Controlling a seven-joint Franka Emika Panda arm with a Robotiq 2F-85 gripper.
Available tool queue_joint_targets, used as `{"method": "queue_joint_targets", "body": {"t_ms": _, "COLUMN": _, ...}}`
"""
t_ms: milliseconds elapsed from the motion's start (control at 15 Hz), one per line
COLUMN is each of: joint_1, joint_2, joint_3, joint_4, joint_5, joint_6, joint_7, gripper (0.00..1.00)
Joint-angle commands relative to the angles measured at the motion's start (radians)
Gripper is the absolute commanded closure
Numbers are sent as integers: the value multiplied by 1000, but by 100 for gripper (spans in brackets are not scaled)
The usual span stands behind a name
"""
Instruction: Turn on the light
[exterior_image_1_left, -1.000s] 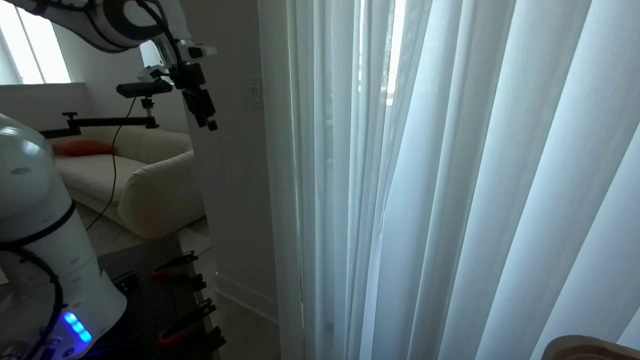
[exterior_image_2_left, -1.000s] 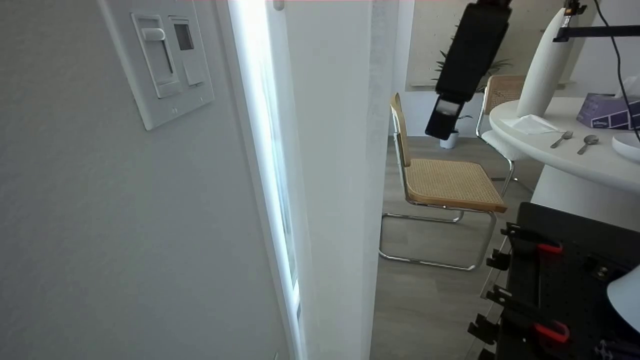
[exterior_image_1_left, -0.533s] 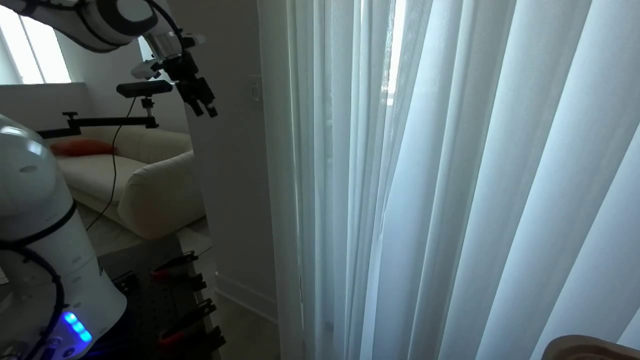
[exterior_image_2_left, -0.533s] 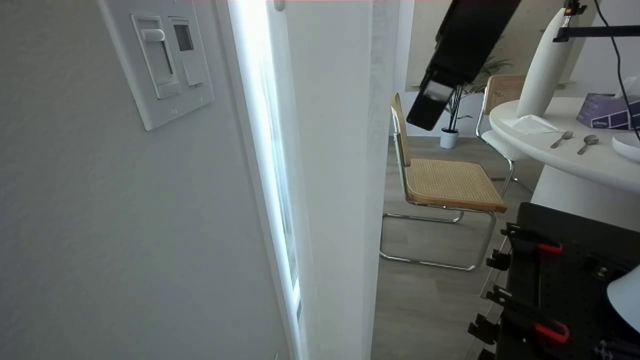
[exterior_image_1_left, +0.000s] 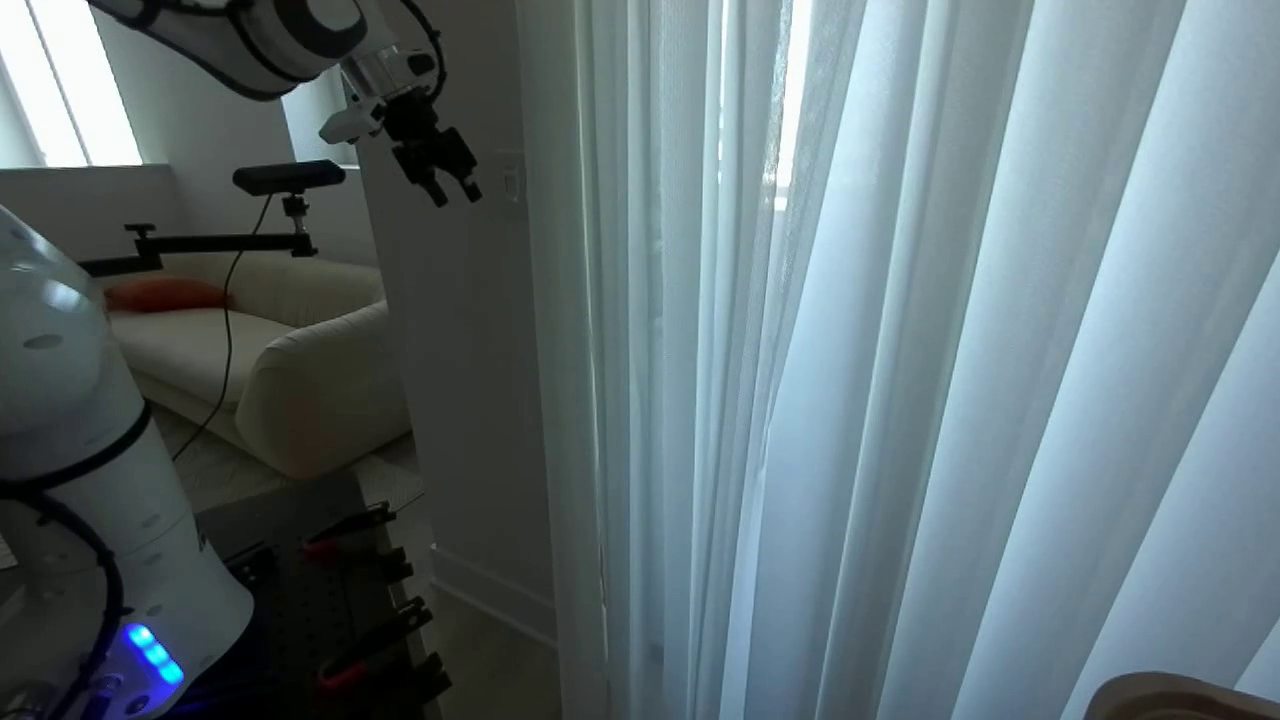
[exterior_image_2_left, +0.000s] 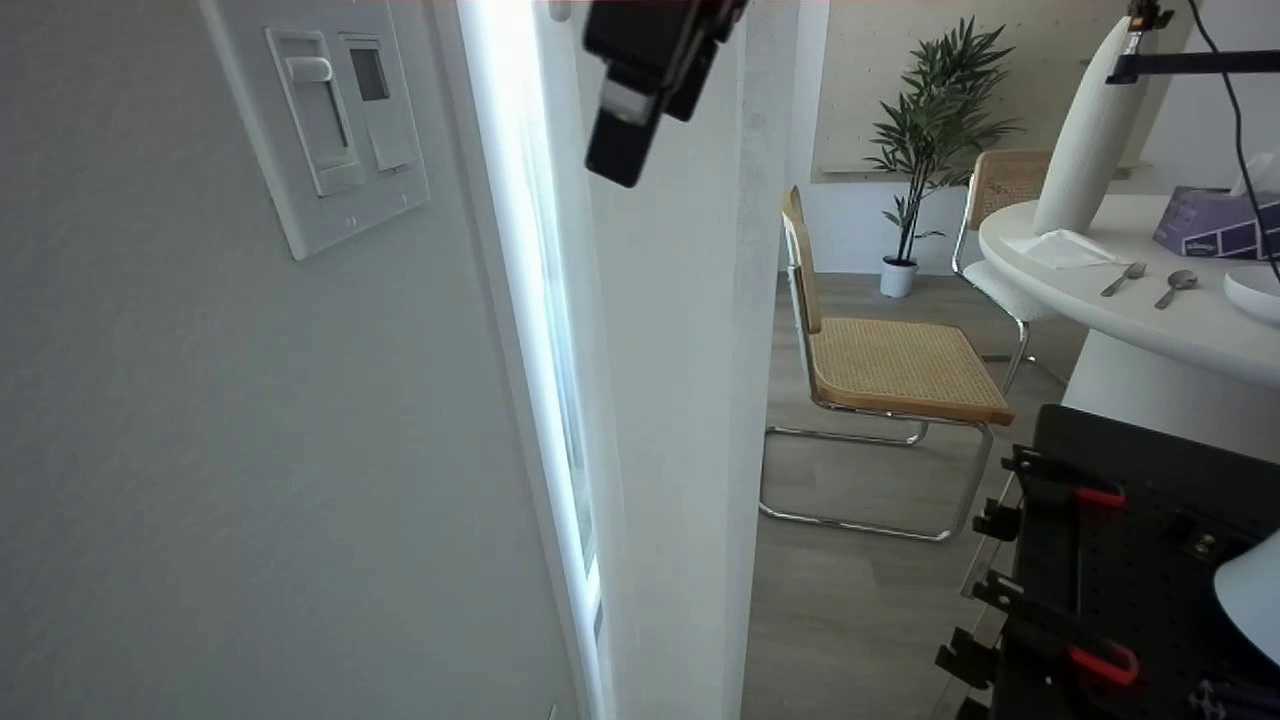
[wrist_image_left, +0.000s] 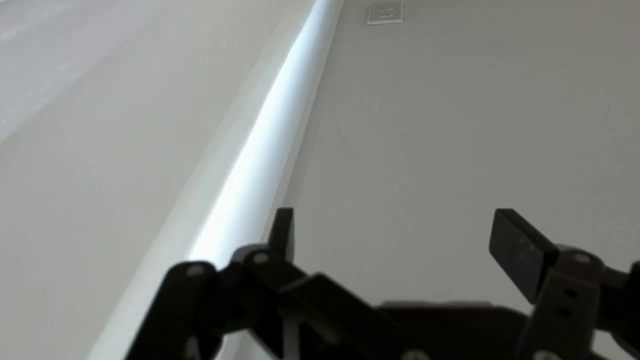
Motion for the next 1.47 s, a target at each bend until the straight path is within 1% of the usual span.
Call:
{"method": "queue_joint_targets", "body": {"t_ms": 0, "joint_1": -38, "joint_2": 217, "joint_3": 16, "joint_4": 187, "joint_5": -117, "joint_6": 7, "joint_7": 32, "gripper": 25}}
{"method": "queue_joint_targets", "body": {"t_ms": 67, "joint_1": -35, "joint_2": 257, "joint_3": 13, "joint_4": 220, "joint_5": -151, "joint_6": 2, "joint_7": 37, "gripper": 26}}
{"method": "queue_joint_targets", "body": {"t_ms": 200, "joint_1": -14, "joint_2": 321, "joint_3": -5, "joint_4": 289, "joint_5": -182, "joint_6": -27, "joint_7": 50, "gripper": 42}}
{"method": "queue_joint_targets", "body": {"t_ms": 333, "joint_1": 11, "joint_2": 377, "joint_3": -30, "joint_4": 353, "joint_5": -164, "joint_6": -52, "joint_7": 29, "gripper": 58}}
{"method": "queue_joint_targets", "body": {"t_ms": 400, "joint_1": 21, "joint_2": 389, "joint_3": -43, "joint_4": 370, "joint_5": -148, "joint_6": -60, "joint_7": 24, "gripper": 65}}
{"method": "queue_joint_targets", "body": {"t_ms": 467, "joint_1": 32, "joint_2": 405, "joint_3": -54, "joint_4": 391, "joint_5": -135, "joint_6": -67, "joint_7": 19, "gripper": 73}}
{"method": "queue_joint_targets", "body": {"t_ms": 600, "joint_1": 49, "joint_2": 423, "joint_3": -74, "joint_4": 421, "joint_5": -122, "joint_6": -84, "joint_7": 21, "gripper": 87}}
{"method": "queue_joint_targets", "body": {"t_ms": 667, "joint_1": 57, "joint_2": 419, "joint_3": -83, "joint_4": 421, "joint_5": -116, "joint_6": -88, "joint_7": 25, "gripper": 95}}
{"method": "queue_joint_targets", "body": {"t_ms": 733, "joint_1": 62, "joint_2": 423, "joint_3": -90, "joint_4": 431, "joint_5": -108, "joint_6": -96, "joint_7": 24, "gripper": 100}}
{"method": "queue_joint_targets", "body": {"t_ms": 1133, "joint_1": 81, "joint_2": 410, "joint_3": -116, "joint_4": 411, "joint_5": -10, "joint_6": -94, "joint_7": 2, "gripper": 100}}
{"method": "queue_joint_targets", "body": {"t_ms": 1400, "joint_1": 84, "joint_2": 411, "joint_3": -124, "joint_4": 401, "joint_5": 7, "joint_6": -65, "joint_7": -1, "gripper": 100}}
